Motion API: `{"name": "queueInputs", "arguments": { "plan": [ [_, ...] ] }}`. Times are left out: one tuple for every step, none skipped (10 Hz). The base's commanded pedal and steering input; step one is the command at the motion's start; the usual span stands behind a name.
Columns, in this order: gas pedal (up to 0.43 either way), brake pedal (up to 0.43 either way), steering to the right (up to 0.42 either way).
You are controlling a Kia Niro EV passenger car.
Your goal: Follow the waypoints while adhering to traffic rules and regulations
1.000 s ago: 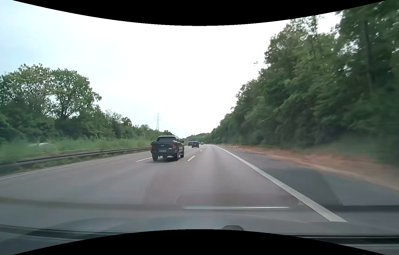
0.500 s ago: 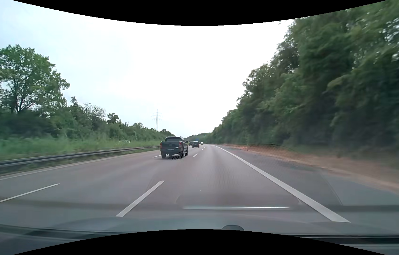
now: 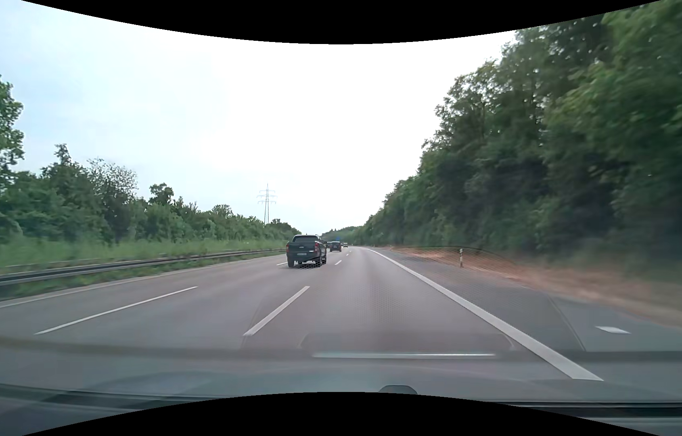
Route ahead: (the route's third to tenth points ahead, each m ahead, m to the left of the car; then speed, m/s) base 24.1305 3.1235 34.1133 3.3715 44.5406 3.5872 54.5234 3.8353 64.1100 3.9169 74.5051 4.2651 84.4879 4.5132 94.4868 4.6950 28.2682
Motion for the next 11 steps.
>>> {"name": "queueInputs", "arguments": {
  "plan": [
    [0.209,0.0,-0.008],
    [0.209,0.0,-0.008],
    [0.209,0.0,-0.008],
    [0.209,0.0,-0.008],
    [0.209,0.0,-0.008],
    [0.209,0.0,-0.008],
    [0.209,0.0,-0.008],
    [0.209,0.0,-0.008],
    [0.209,0.0,-0.008],
    [0.209,0.0,-0.007],
    [0.209,0.0,-0.007]
  ]
}}
